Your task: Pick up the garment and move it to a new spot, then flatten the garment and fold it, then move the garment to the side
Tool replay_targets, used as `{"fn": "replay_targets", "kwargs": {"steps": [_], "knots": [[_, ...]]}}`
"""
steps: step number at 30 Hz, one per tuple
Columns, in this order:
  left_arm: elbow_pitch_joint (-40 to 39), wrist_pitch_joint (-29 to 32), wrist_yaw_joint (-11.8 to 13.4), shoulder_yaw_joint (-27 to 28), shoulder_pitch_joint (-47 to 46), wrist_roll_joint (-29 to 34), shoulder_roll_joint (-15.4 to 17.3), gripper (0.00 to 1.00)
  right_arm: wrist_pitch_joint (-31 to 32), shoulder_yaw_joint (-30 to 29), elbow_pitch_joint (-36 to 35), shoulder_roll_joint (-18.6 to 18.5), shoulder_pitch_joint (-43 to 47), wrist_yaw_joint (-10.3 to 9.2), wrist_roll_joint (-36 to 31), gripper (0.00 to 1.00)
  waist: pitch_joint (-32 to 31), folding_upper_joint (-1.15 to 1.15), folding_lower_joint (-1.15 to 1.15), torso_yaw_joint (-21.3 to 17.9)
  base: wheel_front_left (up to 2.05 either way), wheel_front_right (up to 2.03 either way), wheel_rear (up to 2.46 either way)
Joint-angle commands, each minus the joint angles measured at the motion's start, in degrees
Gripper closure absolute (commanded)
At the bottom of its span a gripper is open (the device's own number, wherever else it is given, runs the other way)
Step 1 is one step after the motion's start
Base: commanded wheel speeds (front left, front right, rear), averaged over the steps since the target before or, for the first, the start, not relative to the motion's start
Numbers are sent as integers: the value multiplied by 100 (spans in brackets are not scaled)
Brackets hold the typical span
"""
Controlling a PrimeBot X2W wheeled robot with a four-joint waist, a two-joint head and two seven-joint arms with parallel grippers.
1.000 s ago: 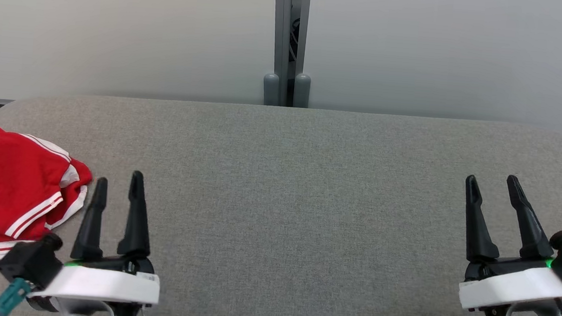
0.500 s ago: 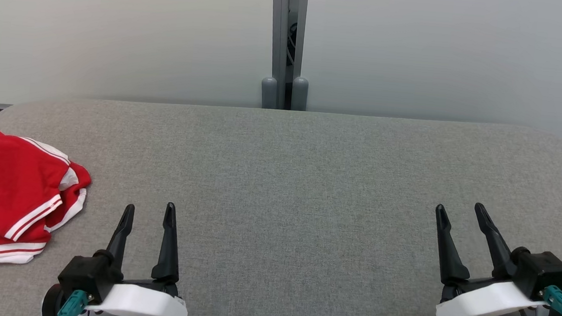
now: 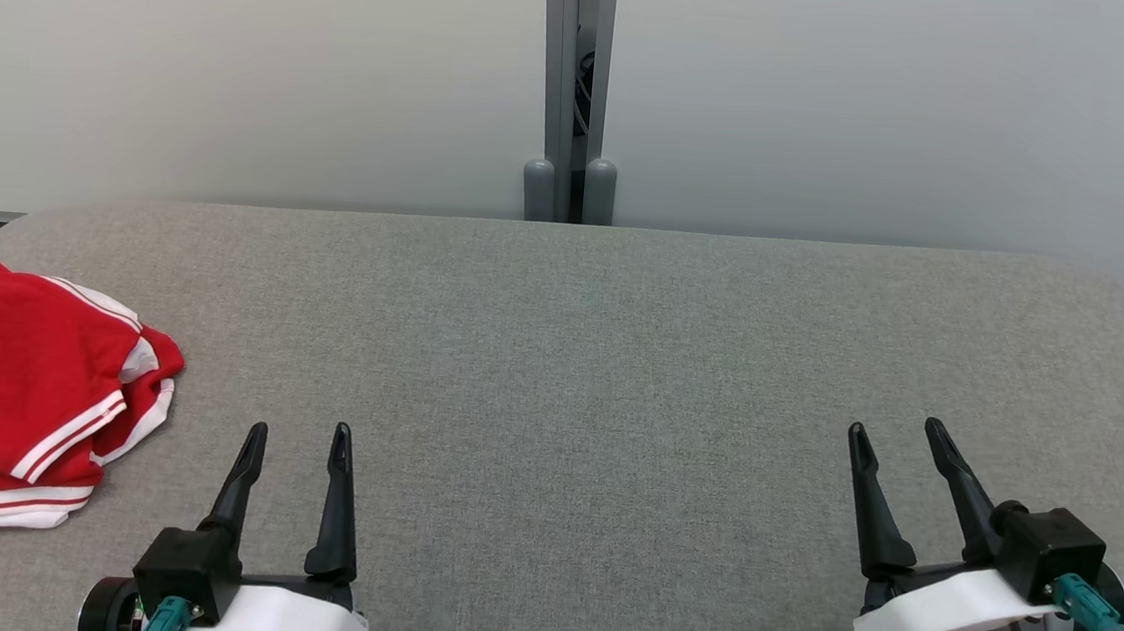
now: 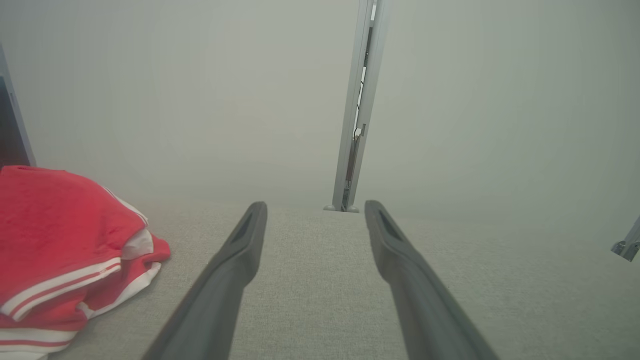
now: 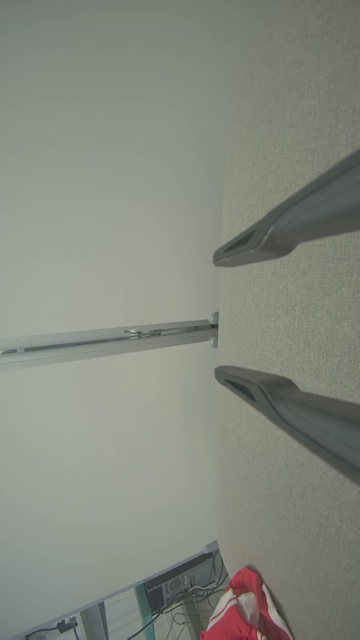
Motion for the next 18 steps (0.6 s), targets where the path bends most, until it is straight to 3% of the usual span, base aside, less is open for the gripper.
{"fn": "replay_targets", "kwargs": {"steps": [1,18], "knots": [[-17,-37,33,33,59,124,21,0,-80,13,35,-56,-51,2,-79,0,-1,0,0,-3,0,0,0],[306,-78,-160,59,179,361,22,0,-211,70,390,-63,-85,3,-277,0,-65,0,0,-19,0,0,0]]}}
